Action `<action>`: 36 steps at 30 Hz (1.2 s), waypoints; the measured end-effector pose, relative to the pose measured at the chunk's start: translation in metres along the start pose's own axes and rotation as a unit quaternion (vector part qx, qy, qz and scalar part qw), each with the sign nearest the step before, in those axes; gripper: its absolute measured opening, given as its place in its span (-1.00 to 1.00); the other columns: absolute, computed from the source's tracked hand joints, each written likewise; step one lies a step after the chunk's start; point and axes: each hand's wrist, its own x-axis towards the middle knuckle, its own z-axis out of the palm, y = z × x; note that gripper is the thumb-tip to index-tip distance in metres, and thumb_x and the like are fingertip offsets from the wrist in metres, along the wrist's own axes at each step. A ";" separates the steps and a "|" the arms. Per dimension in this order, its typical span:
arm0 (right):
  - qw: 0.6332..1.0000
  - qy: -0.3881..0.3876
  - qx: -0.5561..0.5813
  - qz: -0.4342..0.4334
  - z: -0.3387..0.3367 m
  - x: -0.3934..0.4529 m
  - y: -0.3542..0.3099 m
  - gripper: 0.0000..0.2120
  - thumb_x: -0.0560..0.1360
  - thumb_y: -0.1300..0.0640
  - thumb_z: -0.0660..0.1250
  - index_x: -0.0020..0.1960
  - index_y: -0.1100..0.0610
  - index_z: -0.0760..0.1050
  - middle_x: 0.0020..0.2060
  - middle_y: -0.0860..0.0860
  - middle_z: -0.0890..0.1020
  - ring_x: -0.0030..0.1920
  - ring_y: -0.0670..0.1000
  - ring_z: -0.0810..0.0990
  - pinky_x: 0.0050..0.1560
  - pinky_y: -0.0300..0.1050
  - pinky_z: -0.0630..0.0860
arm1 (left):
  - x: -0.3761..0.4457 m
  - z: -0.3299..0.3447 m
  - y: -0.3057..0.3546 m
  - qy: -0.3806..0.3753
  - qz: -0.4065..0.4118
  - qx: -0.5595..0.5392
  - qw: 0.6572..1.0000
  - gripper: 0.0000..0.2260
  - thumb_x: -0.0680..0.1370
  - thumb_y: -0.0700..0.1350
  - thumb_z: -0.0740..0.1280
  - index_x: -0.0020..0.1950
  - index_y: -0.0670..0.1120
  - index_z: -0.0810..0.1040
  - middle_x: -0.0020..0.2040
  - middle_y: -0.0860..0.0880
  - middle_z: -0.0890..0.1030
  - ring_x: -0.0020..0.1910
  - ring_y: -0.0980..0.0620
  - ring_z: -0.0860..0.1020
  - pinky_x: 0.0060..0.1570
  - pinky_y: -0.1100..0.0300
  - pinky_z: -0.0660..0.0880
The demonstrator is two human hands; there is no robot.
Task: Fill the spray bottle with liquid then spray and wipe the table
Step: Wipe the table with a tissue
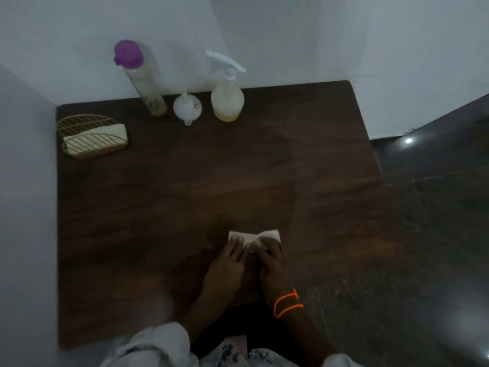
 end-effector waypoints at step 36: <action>0.991 -0.028 -0.126 -0.044 0.056 0.276 -0.153 -0.63 0.55 0.20 0.30 0.34 0.04 0.52 0.32 0.20 0.45 0.31 0.24 0.37 0.33 0.00 0.35 | 0.126 -0.145 -0.198 0.208 -0.132 -0.007 0.969 -0.63 0.64 -0.21 0.10 0.36 -0.35 0.49 0.38 -0.34 0.48 0.42 -0.24 0.44 0.44 0.01 0.31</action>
